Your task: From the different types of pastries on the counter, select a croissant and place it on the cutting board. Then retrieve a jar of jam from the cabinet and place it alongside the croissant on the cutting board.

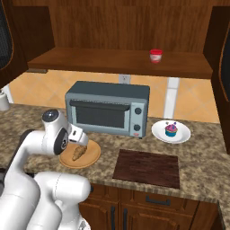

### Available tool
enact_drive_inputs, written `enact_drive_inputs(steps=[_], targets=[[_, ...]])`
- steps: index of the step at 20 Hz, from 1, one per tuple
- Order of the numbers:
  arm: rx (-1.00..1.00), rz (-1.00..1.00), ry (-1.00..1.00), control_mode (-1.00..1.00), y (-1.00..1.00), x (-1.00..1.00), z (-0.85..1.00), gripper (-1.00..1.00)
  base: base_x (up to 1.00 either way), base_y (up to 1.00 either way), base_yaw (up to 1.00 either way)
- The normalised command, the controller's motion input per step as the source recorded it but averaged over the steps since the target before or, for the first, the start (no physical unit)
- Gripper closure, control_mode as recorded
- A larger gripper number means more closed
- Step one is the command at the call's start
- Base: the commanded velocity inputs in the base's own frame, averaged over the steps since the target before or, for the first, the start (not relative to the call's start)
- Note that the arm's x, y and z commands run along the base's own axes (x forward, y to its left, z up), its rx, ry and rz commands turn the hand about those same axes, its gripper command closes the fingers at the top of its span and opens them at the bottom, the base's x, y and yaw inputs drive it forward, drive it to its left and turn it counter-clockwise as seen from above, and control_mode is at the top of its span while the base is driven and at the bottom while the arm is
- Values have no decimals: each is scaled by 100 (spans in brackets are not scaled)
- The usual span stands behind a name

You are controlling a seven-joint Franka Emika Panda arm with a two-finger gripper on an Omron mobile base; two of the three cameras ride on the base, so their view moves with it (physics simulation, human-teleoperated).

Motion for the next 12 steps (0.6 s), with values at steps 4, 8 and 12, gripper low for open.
enact_drive_inputs(steps=[4, 8, 12], targets=[[1, -2, 0, -100, 0, 29, -23, -100, 0, 0, 0], [2, 0, 0, -100, 0, 14, -31, -100, 0, 0, 0], [3, 0, 0, -100, 0, 2, -48, -100, 0, 0, 0]])
